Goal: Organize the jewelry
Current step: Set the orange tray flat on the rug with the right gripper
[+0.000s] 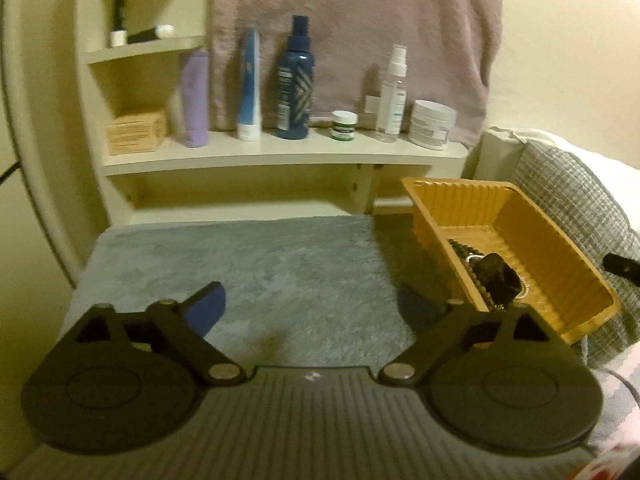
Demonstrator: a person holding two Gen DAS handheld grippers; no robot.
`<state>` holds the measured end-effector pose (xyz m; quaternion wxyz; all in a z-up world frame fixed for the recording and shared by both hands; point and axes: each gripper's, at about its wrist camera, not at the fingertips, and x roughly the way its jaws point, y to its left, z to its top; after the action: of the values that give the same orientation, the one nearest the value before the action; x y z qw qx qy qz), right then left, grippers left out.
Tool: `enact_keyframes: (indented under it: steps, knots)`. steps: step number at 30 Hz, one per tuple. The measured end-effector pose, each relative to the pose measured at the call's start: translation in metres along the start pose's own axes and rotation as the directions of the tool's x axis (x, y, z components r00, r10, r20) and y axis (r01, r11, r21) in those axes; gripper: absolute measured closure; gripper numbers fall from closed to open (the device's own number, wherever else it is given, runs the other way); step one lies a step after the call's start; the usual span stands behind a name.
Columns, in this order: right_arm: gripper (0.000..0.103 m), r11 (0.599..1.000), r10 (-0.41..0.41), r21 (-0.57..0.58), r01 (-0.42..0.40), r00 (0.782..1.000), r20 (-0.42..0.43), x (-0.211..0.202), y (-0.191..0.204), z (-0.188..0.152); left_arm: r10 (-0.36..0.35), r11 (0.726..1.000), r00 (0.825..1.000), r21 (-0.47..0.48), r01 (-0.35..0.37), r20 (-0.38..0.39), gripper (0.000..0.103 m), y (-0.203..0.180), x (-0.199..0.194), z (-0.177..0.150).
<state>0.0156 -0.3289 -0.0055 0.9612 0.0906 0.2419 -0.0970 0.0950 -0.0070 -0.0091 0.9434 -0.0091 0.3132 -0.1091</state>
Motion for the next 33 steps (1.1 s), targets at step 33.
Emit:
enact_keyframes:
  steps: [33]
  knots:
    - [0.028,0.955,0.227,-0.112,-0.276,0.918,-0.326,-0.049,0.117,-0.016,0.133,0.986,0.986,-0.092,-0.142,-0.101,0.001,-0.013,-0.081,-0.049]
